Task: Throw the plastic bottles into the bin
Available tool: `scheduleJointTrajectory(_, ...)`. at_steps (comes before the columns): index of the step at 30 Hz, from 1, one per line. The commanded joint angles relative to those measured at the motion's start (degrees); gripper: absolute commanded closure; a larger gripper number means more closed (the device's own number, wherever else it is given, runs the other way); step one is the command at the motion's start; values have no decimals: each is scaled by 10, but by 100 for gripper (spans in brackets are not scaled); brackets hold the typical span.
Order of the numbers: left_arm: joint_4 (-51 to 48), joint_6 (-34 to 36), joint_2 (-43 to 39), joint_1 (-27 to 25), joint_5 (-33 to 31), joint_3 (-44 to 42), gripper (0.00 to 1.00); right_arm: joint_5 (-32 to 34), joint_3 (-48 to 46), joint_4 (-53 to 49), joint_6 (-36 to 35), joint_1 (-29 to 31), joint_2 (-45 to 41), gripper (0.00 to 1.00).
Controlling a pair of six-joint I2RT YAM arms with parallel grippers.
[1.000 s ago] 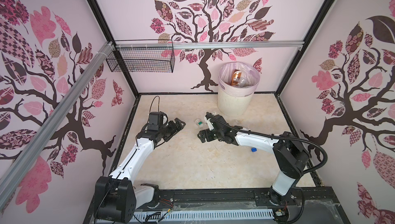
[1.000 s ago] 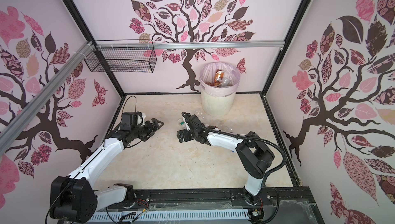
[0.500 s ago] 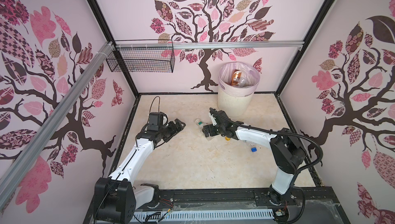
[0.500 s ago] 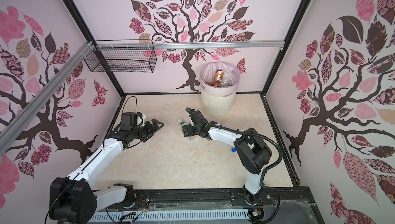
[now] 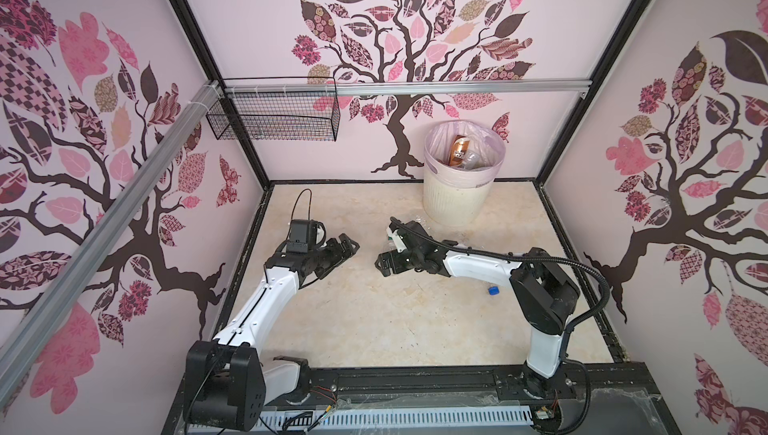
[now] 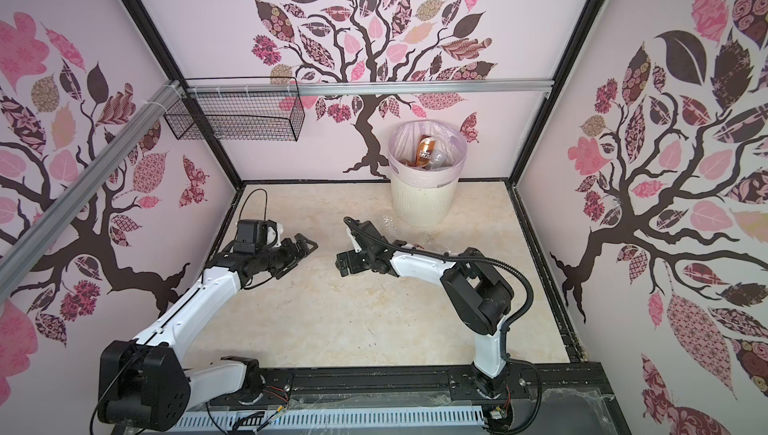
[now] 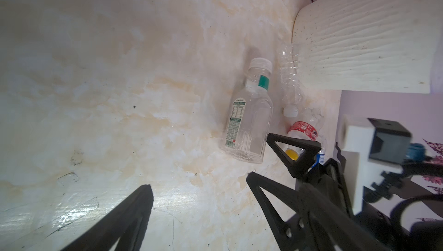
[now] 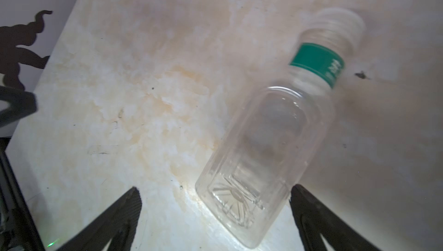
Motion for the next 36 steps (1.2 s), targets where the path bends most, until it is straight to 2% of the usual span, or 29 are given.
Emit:
scheduleJointTrajectory(1, -34, 32, 11, 5, -12, 24, 2, 5, 9, -4, 5, -2, -4, 0)
scheduleJointTrajectory(4, -66, 67, 23, 4, -26, 45, 2, 30, 1, -20, -13, -11, -35, 0)
scheduleJointTrajectory(10, -93, 101, 48, -3, -52, 87, 2, 31, -50, -22, -14, -65, -124, 0)
scheduleJointTrajectory(14, -100, 124, 71, -52, -90, 133, 2, 40, -67, -33, -21, -91, -175, 0)
scheduleJointTrajectory(21, -138, 194, 158, -135, -161, 216, 2, 44, -99, -31, -18, -124, -245, 1)
scheduleJointTrajectory(30, -140, 227, 237, -167, -166, 232, 2, 20, -124, -15, -15, -146, -279, 0)
scheduleJointTrajectory(36, -157, 257, 273, -212, -214, 254, 2, -6, -140, 4, -2, -159, -292, 0)
